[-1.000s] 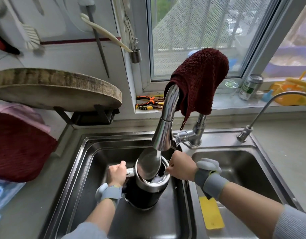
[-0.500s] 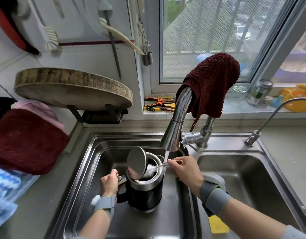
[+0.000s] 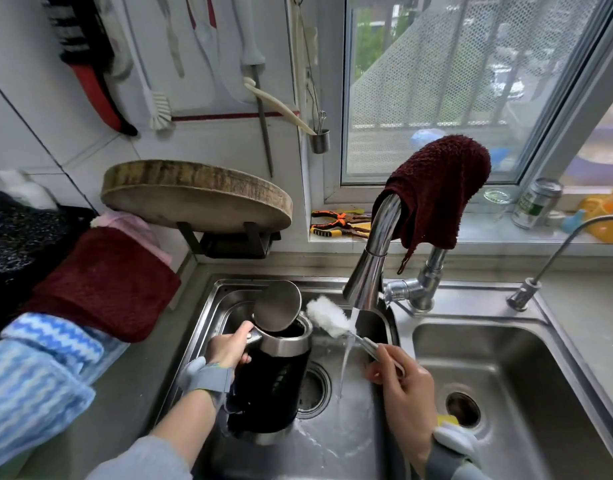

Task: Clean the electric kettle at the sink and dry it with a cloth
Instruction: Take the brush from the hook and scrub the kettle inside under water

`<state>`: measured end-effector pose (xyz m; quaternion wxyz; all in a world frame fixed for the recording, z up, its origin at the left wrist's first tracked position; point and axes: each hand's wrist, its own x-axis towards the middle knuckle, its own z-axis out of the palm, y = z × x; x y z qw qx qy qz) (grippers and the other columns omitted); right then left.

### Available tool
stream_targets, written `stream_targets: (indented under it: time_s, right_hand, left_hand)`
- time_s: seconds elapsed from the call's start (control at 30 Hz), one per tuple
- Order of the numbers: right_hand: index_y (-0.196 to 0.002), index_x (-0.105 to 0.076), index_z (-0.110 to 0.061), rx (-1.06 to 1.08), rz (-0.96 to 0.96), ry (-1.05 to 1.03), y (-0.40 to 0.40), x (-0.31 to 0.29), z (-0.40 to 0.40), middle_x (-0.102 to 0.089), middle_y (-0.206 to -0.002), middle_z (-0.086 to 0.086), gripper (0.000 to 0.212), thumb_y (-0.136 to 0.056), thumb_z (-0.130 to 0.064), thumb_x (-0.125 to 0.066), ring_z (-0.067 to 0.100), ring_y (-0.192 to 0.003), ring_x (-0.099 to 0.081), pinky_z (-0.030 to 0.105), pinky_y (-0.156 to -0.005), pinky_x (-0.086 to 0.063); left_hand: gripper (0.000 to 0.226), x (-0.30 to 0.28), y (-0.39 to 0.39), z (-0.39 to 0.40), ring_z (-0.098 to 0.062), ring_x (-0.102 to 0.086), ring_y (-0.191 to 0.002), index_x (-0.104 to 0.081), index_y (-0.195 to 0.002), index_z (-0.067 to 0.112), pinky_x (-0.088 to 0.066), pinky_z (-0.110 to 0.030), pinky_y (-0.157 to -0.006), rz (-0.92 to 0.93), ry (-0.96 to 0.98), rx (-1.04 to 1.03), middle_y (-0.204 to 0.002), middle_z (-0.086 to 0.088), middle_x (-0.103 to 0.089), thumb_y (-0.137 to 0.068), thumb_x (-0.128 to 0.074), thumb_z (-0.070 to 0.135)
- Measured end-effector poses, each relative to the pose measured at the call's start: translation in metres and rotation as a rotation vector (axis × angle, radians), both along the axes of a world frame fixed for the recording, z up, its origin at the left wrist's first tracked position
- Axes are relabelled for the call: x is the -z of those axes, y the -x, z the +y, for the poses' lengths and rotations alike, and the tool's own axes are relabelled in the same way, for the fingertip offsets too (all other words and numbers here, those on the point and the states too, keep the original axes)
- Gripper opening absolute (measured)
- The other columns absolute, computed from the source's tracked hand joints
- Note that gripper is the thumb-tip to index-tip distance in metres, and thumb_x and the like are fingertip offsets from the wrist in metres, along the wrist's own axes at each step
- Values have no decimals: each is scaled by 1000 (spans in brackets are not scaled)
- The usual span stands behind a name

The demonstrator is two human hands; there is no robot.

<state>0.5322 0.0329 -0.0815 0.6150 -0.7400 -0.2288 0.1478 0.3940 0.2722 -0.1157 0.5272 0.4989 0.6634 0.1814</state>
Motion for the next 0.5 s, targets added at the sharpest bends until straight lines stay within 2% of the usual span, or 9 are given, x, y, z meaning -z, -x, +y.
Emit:
stream_targets:
  time_s: [0.07,0.1,0.13,0.2,0.27,0.33,0.4,0.43,0.5]
  right_hand:
    - [-77,-67,-24,-11,12,83,0,13,6,-69,-61,-1,23,-94,-15,-54,13,-59,-66,23,-63,-54]
    - [-81,-68,-24,-20,40,129,-1,22,12,-69,-62,-3,23,-95,-16,-52,13,-61,-67,32,-68,-56]
    - [-87,-69,-22,-28,72,174,-1,32,20,-69,-61,-4,22,-95,-17,-50,15,-63,-67,41,-71,-56]
    - [-100,-68,-22,-65,115,286,-2,51,37,-69,-62,-3,23,-95,-18,-46,20,-68,-67,48,-73,-55]
    - [-104,-66,-20,-113,159,367,2,67,55,-68,-69,-3,27,-93,-17,-42,23,-69,-66,45,-71,-55]
    - [-111,-62,-16,-156,334,363,12,79,72,-62,-78,8,29,-94,-10,-39,24,-61,-59,38,-63,-53]
    - [-114,-61,-13,-226,386,388,25,92,85,-57,-83,9,33,-93,-6,-37,23,-66,-56,39,-69,-52]
    - [-113,-63,-10,-270,350,417,32,101,91,-57,-84,7,34,-91,-8,-38,23,-74,-55,40,-75,-50]
    - [-111,-64,-12,-329,359,454,43,127,101,-54,-87,3,40,-84,-18,-36,21,-84,-51,38,-78,-45]
  left_hand:
    - [42,0,2,0,-20,-49,-41,-59,-64,7,-47,-30,-63,-18,20,50,-46,-7,-51,-65,-73,46]
    - [42,1,3,2,-19,-48,-41,-59,-68,8,-47,-30,-63,-40,39,88,-45,-6,-49,-65,-76,46]
    - [41,1,3,3,-17,-47,-42,-59,-71,9,-47,-29,-62,-65,53,153,-46,-4,-48,-66,-78,45]
    - [39,-4,3,4,-13,-48,-47,-59,-77,10,-47,-30,-61,-86,47,338,-51,-1,-50,-63,-83,37]
    - [37,-4,5,6,-15,-54,-55,-53,-78,10,-52,-40,-71,-38,-28,480,-61,-2,-55,-64,-83,26]
    - [30,-4,6,9,-19,-58,-58,-47,-77,13,-54,-46,-79,96,-157,558,-65,-3,-55,-78,-76,22]
    - [32,-11,5,10,-20,-59,-55,-44,-75,14,-53,-39,-73,284,-335,631,-61,-2,-56,-83,-69,32]
    - [34,-17,3,10,-22,-59,-56,-44,-74,14,-50,-37,-68,338,-407,651,-61,-4,-57,-83,-68,36]
    - [36,-35,-3,9,-24,-57,-60,-44,-73,12,-46,-36,-63,366,-486,674,-63,-6,-56,-83,-67,37]
